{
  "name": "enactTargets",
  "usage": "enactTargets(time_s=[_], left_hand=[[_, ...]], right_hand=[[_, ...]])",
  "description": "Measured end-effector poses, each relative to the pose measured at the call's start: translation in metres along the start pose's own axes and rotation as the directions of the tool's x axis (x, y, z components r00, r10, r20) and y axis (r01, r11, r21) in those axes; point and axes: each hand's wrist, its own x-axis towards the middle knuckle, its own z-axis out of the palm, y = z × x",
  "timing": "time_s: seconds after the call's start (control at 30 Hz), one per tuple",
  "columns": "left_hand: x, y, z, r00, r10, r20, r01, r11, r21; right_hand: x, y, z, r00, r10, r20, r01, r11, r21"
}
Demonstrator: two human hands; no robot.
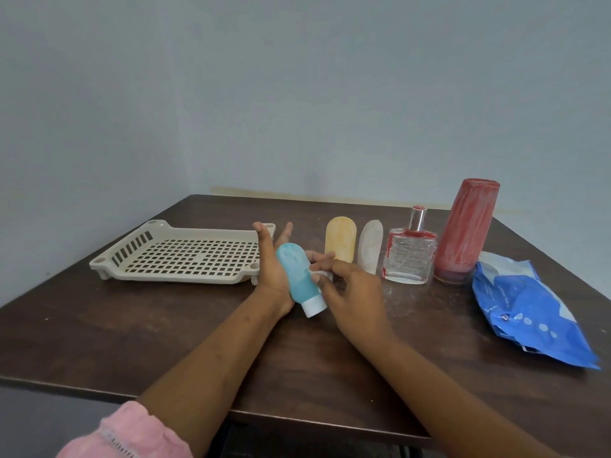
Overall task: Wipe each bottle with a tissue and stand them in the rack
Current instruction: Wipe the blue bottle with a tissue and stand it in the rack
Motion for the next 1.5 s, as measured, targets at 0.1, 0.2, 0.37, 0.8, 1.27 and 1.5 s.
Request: enactTargets(time_s=[0.1, 0.2, 0.37, 0.8, 1.27, 1.5], left_hand=[[0.0, 0.0, -0.001, 1.0, -0.001, -0.012, 0.001, 1.0, -0.001], [0.002, -0.001, -0.004, 0.999, 0.026, -0.033, -0.025, 0.999, 0.03], [0.003, -0.001, -0.006, 0.998, 0.032, -0.061, -0.03, 0.999, 0.034], [-0.009, 0.006, -0.002, 0.997, -0.008, -0.075, 0.012, 0.999, 0.053], [-0.012, 0.006, 0.001, 1.0, -0.029, 0.003, 0.029, 0.998, 0.052], [-0.014, 0.006, 0.004, 1.0, -0.019, 0.018, 0.017, 0.996, 0.086]], right_hand=[[-0.003, -0.004, 0.001, 0.981, -0.185, 0.055, 0.19, 0.975, -0.118], [-0.006, -0.011, -0.001, 0.941, -0.296, 0.164, 0.327, 0.92, -0.216], [-0.012, -0.017, 0.005, 0.859, -0.443, 0.256, 0.511, 0.774, -0.375], [-0.02, -0.023, 0.003, 0.732, -0.574, 0.366, 0.658, 0.456, -0.599], [-0.003, -0.004, -0.002, 0.864, -0.449, 0.225, 0.501, 0.734, -0.458], [0.009, 0.011, -0.007, 0.978, -0.153, 0.138, 0.193, 0.918, -0.346]])
